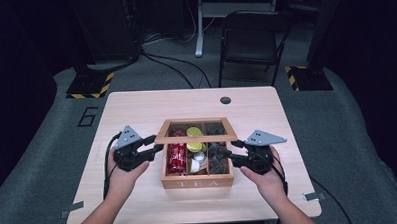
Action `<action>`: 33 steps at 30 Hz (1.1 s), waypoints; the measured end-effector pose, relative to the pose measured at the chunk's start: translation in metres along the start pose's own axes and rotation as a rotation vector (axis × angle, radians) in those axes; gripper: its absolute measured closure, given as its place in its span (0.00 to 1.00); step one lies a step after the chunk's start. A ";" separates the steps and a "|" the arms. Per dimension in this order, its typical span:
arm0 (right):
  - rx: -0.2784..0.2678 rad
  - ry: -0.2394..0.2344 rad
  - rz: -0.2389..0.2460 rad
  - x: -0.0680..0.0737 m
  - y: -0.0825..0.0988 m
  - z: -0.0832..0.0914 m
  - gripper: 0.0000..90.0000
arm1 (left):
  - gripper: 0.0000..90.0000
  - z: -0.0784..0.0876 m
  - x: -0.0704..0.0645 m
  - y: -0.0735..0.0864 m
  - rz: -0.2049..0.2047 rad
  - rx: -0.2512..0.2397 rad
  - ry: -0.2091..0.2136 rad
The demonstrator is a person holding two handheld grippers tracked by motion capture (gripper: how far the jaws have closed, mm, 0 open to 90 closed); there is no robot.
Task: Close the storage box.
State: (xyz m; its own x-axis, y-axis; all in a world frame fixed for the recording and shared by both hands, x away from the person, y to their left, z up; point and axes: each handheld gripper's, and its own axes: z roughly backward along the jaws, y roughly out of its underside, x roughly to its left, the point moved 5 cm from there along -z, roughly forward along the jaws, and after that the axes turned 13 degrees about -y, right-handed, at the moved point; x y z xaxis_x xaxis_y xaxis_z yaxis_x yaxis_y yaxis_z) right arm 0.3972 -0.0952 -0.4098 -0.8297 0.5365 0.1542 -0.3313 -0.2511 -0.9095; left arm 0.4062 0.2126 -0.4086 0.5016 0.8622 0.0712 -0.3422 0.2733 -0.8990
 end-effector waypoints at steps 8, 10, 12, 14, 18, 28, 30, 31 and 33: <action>0.001 0.028 -0.031 -0.001 0.027 0.003 0.55 | 0.64 0.001 -0.009 0.027 -0.017 0.025 0.014; 0.003 0.040 -0.033 -0.002 0.032 0.004 0.54 | 0.64 0.001 -0.011 0.033 -0.005 0.031 0.023; 0.006 0.051 -0.022 -0.001 0.036 0.005 0.54 | 0.64 0.000 -0.013 0.040 0.004 0.028 0.024; 0.007 0.047 0.001 0.001 0.038 0.005 0.52 | 0.63 -0.001 -0.015 0.047 0.015 0.027 0.039; 0.049 0.067 0.041 0.005 0.046 0.002 0.51 | 0.60 -0.004 -0.017 0.059 0.025 0.031 0.048; 0.112 0.080 0.063 0.010 0.069 -0.002 0.51 | 0.59 -0.010 -0.023 0.084 0.046 0.062 0.055; 0.121 0.065 0.055 0.009 0.072 -0.004 0.51 | 0.59 -0.010 -0.024 0.087 0.051 0.065 0.057; 0.118 0.065 0.041 0.010 0.073 -0.004 0.51 | 0.59 -0.010 -0.024 0.088 0.045 0.073 0.060; 0.118 0.054 0.034 0.010 0.075 -0.004 0.49 | 0.59 -0.012 -0.024 0.091 0.047 0.079 0.055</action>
State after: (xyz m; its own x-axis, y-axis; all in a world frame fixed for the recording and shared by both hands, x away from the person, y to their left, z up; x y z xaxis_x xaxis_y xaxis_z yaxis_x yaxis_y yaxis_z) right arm 0.3659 -0.1053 -0.4784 -0.8172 0.5675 0.1000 -0.3563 -0.3611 -0.8618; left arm 0.3724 0.2117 -0.4972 0.5254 0.8509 0.0042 -0.4267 0.2677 -0.8639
